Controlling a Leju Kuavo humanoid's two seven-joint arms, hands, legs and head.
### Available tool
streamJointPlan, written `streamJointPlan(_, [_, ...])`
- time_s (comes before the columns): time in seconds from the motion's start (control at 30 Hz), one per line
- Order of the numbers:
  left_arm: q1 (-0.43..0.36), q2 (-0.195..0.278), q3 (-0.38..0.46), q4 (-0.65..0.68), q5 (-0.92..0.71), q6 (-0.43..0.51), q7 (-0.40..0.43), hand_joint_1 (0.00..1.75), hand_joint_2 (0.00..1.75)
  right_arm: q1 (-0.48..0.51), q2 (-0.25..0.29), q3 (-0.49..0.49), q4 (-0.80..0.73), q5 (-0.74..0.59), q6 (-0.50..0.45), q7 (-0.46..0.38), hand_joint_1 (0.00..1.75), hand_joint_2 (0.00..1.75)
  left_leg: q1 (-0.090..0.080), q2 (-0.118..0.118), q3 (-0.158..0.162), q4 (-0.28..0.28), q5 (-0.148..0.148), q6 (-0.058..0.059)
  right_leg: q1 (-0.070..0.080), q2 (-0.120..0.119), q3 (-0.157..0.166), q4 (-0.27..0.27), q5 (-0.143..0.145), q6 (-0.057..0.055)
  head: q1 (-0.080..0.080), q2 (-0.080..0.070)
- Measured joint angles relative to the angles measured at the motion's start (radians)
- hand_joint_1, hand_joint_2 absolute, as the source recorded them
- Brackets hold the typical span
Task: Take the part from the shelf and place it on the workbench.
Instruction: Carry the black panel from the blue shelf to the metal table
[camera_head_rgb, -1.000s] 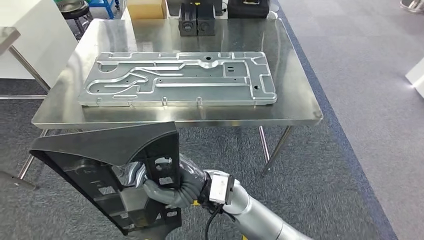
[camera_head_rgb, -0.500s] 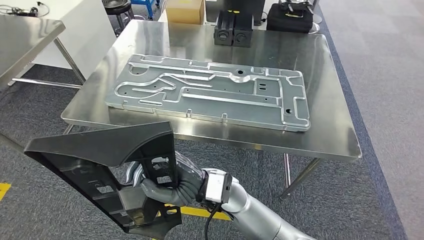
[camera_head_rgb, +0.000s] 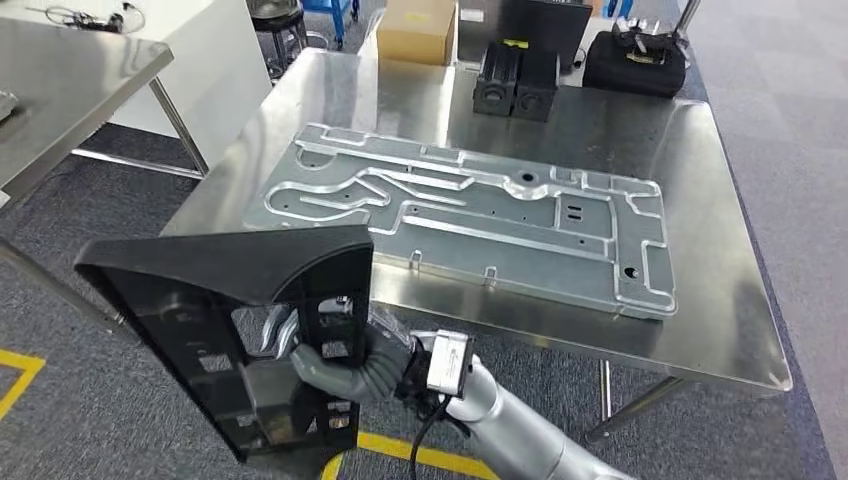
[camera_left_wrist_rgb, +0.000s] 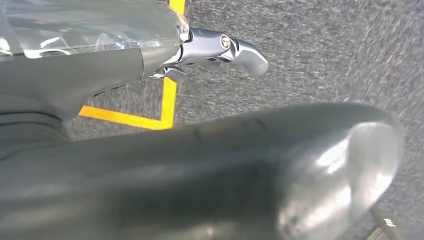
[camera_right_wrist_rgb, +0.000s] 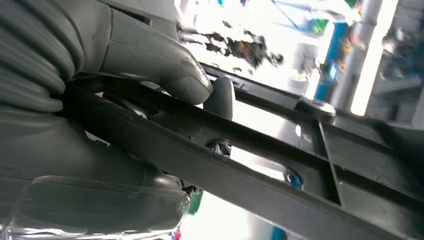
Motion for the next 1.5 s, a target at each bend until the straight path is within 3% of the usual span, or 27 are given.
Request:
streamJointPlan(0.1, [-0.002, 0.0, 0.003, 0.0, 0.0, 0.003, 0.0, 0.0, 0.0, -0.004, 0.004, -0.019, -0.006, -0.016, -0.028, -0.004, 1.75, 1.75, 0.002, -0.001, 0.014, 0.019, -0.005, -0.021, 0.001, 0.005, 0.023, -0.017, -0.003, -0.016, 0.001, 0.0])
streamJointPlan(0.17, [-0.004, 0.001, 0.004, -0.001, 0.0, 0.004, -0.002, 0.0, 0.0, -0.008, 0.01, -0.028, -0.008, -0.032, -0.028, -0.01, 1.75, 1.75, 0.004, 0.003, -0.001, 0.068, -0.021, -0.029, -0.004, 0.006, 0.047, -0.026, -0.012, -0.027, 0.0, 0.0])
streamJointPlan(0.27, [-0.007, 0.005, 0.004, -0.001, -0.001, 0.004, -0.003, 0.0, 0.0, -0.004, 0.015, -0.036, -0.013, -0.042, -0.029, -0.02, 1.75, 1.75, 0.011, 0.006, -0.106, 0.235, -0.09, -0.045, -0.006, 0.01, 0.068, -0.028, -0.03, -0.032, 0.0, 0.0])
streamJointPlan(0.33, [-0.004, 0.007, 0.004, -0.001, 0.0, 0.004, -0.005, 0.0, 0.0, 0.004, 0.014, -0.038, -0.016, -0.043, -0.037, -0.026, 1.75, 1.75, 0.015, 0.006, -0.162, 0.284, -0.103, -0.053, -0.007, 0.016, 0.085, -0.028, -0.046, -0.03, 0.0, 0.0])
streamJointPlan(0.37, [-0.003, 0.008, 0.004, -0.001, 0.001, 0.004, -0.005, 0.0, 0.0, 0.008, 0.014, -0.039, -0.018, -0.043, -0.044, -0.029, 1.75, 1.75, 0.016, 0.007, -0.167, 0.258, -0.078, -0.055, -0.008, 0.019, 0.097, -0.028, -0.055, -0.027, 0.0, 0.0])
streamJointPlan(0.43, [-0.001, 0.009, 0.004, -0.001, 0.001, 0.004, -0.005, 0.0, 0.0, 0.012, 0.014, -0.042, -0.027, -0.043, -0.056, -0.037, 1.75, 1.75, 0.019, 0.006, -0.139, 0.129, 0.021, -0.055, -0.01, 0.023, 0.122, -0.028, -0.075, -0.021, 0.0, 0.0])
streamJointPlan(0.5, [-0.001, 0.01, 0.004, -0.001, 0.0, 0.004, -0.005, 0.0, 0.0, 0.012, 0.014, -0.047, -0.034, -0.042, -0.061, -0.042, 1.75, 1.75, 0.015, 0.007, -0.114, 0.029, 0.081, -0.045, -0.01, 0.028, 0.137, -0.029, -0.09, -0.011, 0.0, 0.0])
streamJointPlan(0.6, [-0.001, 0.01, 0.004, -0.001, 0.0, 0.005, -0.006, 0.0, 0.0, 0.015, 0.014, -0.053, -0.043, -0.041, -0.064, -0.043, 1.75, 1.75, 0.01, 0.009, -0.101, 0.007, 0.079, -0.018, -0.008, 0.032, 0.143, -0.025, -0.1, 0.009, 0.0, 0.0])
streamJointPlan(0.67, [-0.002, 0.01, 0.004, -0.001, 0.002, 0.006, -0.006, 0.0, 0.0, 0.016, 0.014, -0.061, -0.054, -0.038, -0.074, -0.045, 1.75, 1.75, 0.013, 0.011, -0.087, 0.002, 0.073, -0.006, -0.008, 0.024, 0.135, 0.01, -0.117, 0.02, 0.001, 0.0])
streamJointPlan(0.73, [-0.004, 0.01, 0.004, -0.001, 0.001, 0.008, -0.007, 0.0, 0.0, 0.017, 0.014, -0.069, -0.067, -0.03, -0.096, -0.052, 1.75, 1.75, 0.013, 0.012, -0.075, 0.0, 0.067, 0.003, -0.012, 0.011, 0.08, 0.111, -0.163, 0.028, 0.001, 0.0])
streamJointPlan(0.8, [-0.004, 0.01, 0.006, -0.001, 0.0, 0.012, -0.009, 0.0, 0.0, 0.022, 0.014, -0.079, -0.077, -0.012, -0.128, -0.061, 1.75, 1.75, 0.012, 0.012, -0.067, 0.001, 0.057, 0.007, -0.013, 0.005, -0.003, 0.231, -0.206, 0.029, 0.0, 0.0])
streamJointPlan(0.83, [-0.003, 0.01, 0.007, -0.001, -0.001, 0.015, -0.01, 0.0, 0.0, 0.026, 0.014, -0.085, -0.081, 0.001, -0.148, -0.064, 1.75, 1.75, 0.01, 0.012, -0.061, 0.001, 0.051, 0.007, -0.014, 0.005, -0.031, 0.256, -0.204, 0.028, 0.0, 0.0])
streamJointPlan(0.87, [-0.003, 0.01, 0.008, -0.001, -0.001, 0.017, -0.011, 0.0, 0.0, 0.028, 0.014, -0.092, -0.086, 0.016, -0.171, -0.066, 1.75, 1.75, 0.009, 0.012, -0.054, 0.001, 0.045, 0.008, -0.013, 0.004, -0.04, 0.245, -0.18, 0.026, 0.001, 0.0])
streamJointPlan(0.93, [-0.002, 0.01, 0.01, -0.001, 0.0, 0.021, -0.013, 0.0, 0.0, 0.027, 0.014, -0.106, -0.099, 0.042, -0.215, -0.066, 1.75, 1.75, 0.005, 0.012, -0.035, 0.0, 0.031, 0.007, -0.009, 0.002, -0.01, 0.126, -0.082, 0.014, 0.001, 0.0])
streamJointPlan(1.0, [-0.003, 0.008, 0.01, -0.001, 0.0, 0.021, -0.013, 0.0, 0.0, 0.021, 0.015, -0.12, -0.108, 0.054, -0.24, -0.067, 1.75, 1.75, 0.003, 0.012, -0.023, -0.001, 0.02, 0.002, -0.001, 0.0, 0.023, 0.019, -0.025, -0.001, 0.0, 0.0])
streamJointPlan(1.07, [-0.004, 0.008, 0.011, -0.001, -0.001, 0.022, -0.014, 0.0, 0.0, 0.017, 0.015, -0.13, -0.114, 0.058, -0.247, -0.067, 1.75, 1.75, 0.003, 0.013, -0.02, 0.002, 0.017, -0.009, 0.004, 0.0, 0.028, -0.011, -0.019, -0.01, 0.0, 0.0])
streamJointPlan(1.17, [-0.006, 0.009, 0.012, -0.001, 0.0, 0.022, -0.014, 0.0, 0.0, 0.014, 0.019, -0.137, -0.122, 0.06, -0.249, -0.067, 1.75, 1.75, 0.004, 0.015, -0.022, 0.029, 0.0, -0.025, -0.003, 0.004, 0.045, -0.028, -0.013, -0.02, 0.0, 0.0])
streamJointPlan(1.23, [-0.007, 0.01, 0.012, -0.001, 0.0, 0.022, -0.014, 0.0, 0.0, 0.012, 0.023, -0.138, -0.123, 0.061, -0.249, -0.067, 1.75, 1.75, 0.008, 0.015, -0.061, 0.112, -0.048, -0.033, -0.008, 0.004, 0.056, -0.033, -0.015, -0.025, 0.001, 0.0])
streamJointPlan(1.3, [-0.007, 0.012, 0.013, -0.001, 0.0, 0.022, -0.014, 0.0, 0.0, 0.012, 0.025, -0.138, -0.123, 0.061, -0.249, -0.068, 1.75, 1.75, 0.012, 0.014, -0.131, 0.236, -0.1, -0.042, -0.008, 0.005, 0.058, -0.033, -0.019, -0.027, 0.0, 0.0])
streamJointPlan(1.33, [-0.006, 0.013, 0.014, -0.001, 0.0, 0.022, -0.014, 0.0, 0.0, 0.013, 0.025, -0.138, -0.123, 0.063, -0.252, -0.068, 1.75, 1.75, 0.015, 0.014, -0.157, 0.274, -0.108, -0.046, -0.009, 0.006, 0.059, -0.033, -0.02, -0.027, 0.001, 0.0])
streamJointPlan(1.37, [-0.005, 0.014, 0.015, -0.001, 0.0, 0.022, -0.014, 0.0, 0.0, 0.014, 0.025, -0.138, -0.123, 0.071, -0.261, -0.07, 1.75, 1.75, 0.018, 0.014, -0.167, 0.275, -0.094, -0.05, -0.01, 0.008, 0.061, -0.032, -0.023, -0.025, 0.0, 0.0])
streamJointPlan(1.4, [-0.004, 0.015, 0.016, -0.001, 0.0, 0.023, -0.014, 0.0, 0.0, 0.015, 0.026, -0.139, -0.123, 0.087, -0.282, -0.073, 1.75, 1.75, 0.021, 0.015, -0.157, 0.238, -0.061, -0.054, -0.012, 0.009, 0.063, -0.031, -0.025, -0.022, 0.0, 0.0])
streamJointPlan(1.47, [-0.005, 0.016, 0.018, -0.001, 0.0, 0.023, -0.015, 0.0, 0.0, 0.012, 0.03, -0.142, -0.123, 0.134, -0.352, -0.08, 1.75, 1.75, 0.026, 0.015, -0.109, 0.106, 0.021, -0.06, -0.015, 0.011, 0.07, -0.025, -0.033, -0.012, 0.0, 0.0])
streamJointPlan(1.5, [-0.006, 0.016, 0.018, -0.001, 0.0, 0.023, -0.016, 0.0, 0.0, 0.009, 0.032, -0.145, -0.123, 0.154, -0.39, -0.081, 1.75, 1.75, 0.025, 0.015, -0.091, 0.053, 0.038, -0.057, -0.015, 0.011, 0.07, -0.021, -0.036, -0.007, 0.0, 0.0])
